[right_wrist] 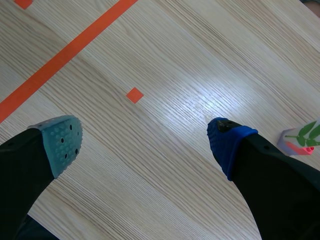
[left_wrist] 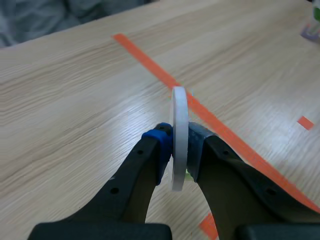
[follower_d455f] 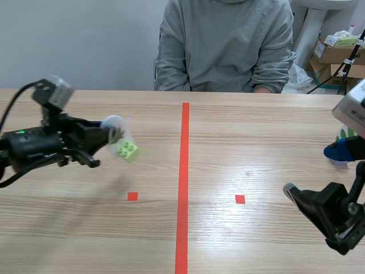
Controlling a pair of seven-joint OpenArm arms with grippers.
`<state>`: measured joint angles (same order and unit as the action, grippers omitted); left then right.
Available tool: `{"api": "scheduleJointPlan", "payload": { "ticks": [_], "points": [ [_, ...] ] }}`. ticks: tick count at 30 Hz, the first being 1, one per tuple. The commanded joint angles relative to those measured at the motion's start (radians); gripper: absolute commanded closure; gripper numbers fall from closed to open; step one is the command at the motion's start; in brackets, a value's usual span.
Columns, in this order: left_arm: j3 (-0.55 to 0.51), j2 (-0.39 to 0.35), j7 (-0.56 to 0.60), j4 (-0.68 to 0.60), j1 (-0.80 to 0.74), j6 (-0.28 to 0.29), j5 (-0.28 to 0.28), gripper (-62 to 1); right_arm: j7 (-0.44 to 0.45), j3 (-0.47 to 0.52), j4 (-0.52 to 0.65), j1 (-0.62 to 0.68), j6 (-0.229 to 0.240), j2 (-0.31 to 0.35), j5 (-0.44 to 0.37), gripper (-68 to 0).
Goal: Do the leaf sorting experiment
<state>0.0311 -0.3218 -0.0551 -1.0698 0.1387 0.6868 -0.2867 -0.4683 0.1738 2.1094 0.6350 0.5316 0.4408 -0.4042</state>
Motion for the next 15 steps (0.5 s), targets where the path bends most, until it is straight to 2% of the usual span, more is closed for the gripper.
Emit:
{"api": "scheduleJointPlan", "payload": {
  "ticks": [1,5,9,15],
  "points": [
    [-0.045,0.006,0.022,0.016,0.005,-0.041,-0.010,-2.7,0.019,0.003,0.000,-0.004,-0.007,0.010,-0.003,-51.0],
    [-0.147,0.002,0.034,0.038,0.001,-0.158,-0.002,-2.7,0.023,0.003,0.000,-0.004,-0.007,0.010,-0.003,-51.0],
    [-0.159,-0.012,0.045,0.096,0.069,-0.262,0.019,-2.7,0.026,0.003,0.000,-0.006,-0.007,0.010,-0.003,-51.0],
    [-0.136,-0.011,0.060,0.301,0.251,-0.322,0.068,-2.7,0.025,0.003,0.000,-0.006,-0.007,0.010,-0.003,-51.0]
  ]
}}
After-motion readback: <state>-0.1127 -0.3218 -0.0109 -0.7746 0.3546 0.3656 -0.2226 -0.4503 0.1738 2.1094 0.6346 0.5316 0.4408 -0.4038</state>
